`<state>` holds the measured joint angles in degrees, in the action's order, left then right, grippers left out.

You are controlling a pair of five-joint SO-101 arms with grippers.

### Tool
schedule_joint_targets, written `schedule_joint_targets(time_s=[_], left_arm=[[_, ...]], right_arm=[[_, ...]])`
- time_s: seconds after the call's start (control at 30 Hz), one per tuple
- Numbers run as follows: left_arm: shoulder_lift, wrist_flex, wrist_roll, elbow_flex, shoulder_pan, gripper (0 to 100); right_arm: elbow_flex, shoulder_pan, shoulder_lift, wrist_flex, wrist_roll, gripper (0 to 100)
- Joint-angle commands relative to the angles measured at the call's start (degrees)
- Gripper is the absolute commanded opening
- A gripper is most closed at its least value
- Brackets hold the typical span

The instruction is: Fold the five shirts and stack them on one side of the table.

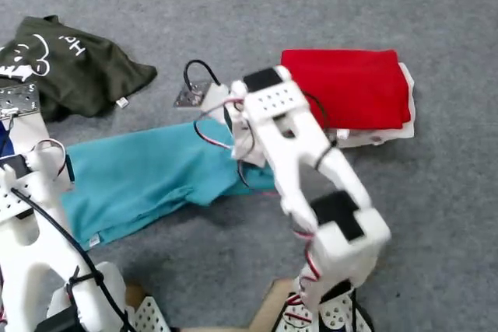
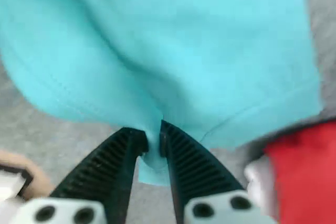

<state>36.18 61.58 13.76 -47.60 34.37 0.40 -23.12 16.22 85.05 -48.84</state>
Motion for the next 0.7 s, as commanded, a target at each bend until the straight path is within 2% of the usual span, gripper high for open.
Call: schedule_joint_targets(time_s=[0.0,0.2,0.33,0.4,0.6,0.67], left_arm=[[1.49,0.09,0.35,0.75,-0.22,4],[1.49,0.09,0.35,0.57,-0.22,4],[1.49,0.09,0.35,0.48,-0.22,4],[1.58,0.09,0.35,0.4,-0.22,4],[1.67,0.18,0.35,0.31,-0.22,4],[1.85,0.62,0.09,0.48,0.31,5]], right_arm=[[-10.86,-1.49,6.9,0.35,-0.62,1.4],[-21.85,-3.34,16.66,0.44,-2.02,4.0],[-26.59,-2.55,17.19,1.14,3.6,25.1],[-29.05,-2.29,16.31,2.81,4.84,29.6],[-35.21,-0.79,12.62,12.13,9.05,27.5],[-36.35,0.18,10.51,16.09,10.55,24.0]])
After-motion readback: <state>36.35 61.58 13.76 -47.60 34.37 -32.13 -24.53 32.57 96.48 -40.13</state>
